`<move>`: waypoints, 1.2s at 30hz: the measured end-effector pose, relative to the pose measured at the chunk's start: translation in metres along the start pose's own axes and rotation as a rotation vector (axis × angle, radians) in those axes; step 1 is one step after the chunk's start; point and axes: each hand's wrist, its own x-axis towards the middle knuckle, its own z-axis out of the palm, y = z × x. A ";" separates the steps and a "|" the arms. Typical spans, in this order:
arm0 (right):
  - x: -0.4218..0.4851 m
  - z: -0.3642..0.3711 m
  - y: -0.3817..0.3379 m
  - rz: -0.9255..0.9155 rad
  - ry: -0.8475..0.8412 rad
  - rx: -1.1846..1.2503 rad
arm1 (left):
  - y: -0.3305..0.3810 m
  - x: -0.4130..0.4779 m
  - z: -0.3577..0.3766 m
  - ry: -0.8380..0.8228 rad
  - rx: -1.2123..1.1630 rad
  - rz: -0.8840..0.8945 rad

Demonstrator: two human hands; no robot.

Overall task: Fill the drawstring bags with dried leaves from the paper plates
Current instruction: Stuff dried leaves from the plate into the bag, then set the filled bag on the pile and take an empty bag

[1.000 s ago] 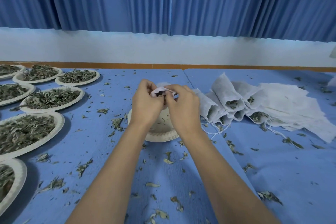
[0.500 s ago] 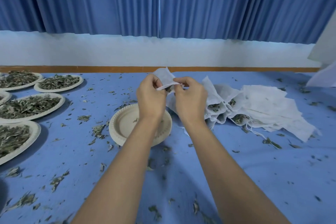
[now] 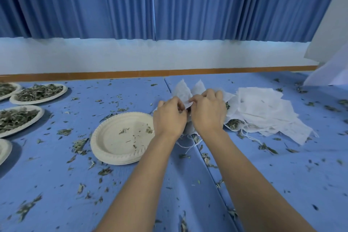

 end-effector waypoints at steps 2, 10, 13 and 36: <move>-0.001 0.000 -0.002 0.005 0.006 0.032 | 0.003 -0.003 -0.004 -0.012 0.033 0.010; -0.001 -0.013 0.027 0.142 0.403 0.637 | 0.036 -0.017 -0.008 0.257 -0.201 0.154; 0.008 -0.013 0.069 0.273 0.335 0.488 | 0.057 -0.023 0.004 0.147 -0.262 0.199; 0.009 0.005 0.125 0.233 0.261 0.561 | 0.065 -0.035 0.048 0.008 -0.484 0.074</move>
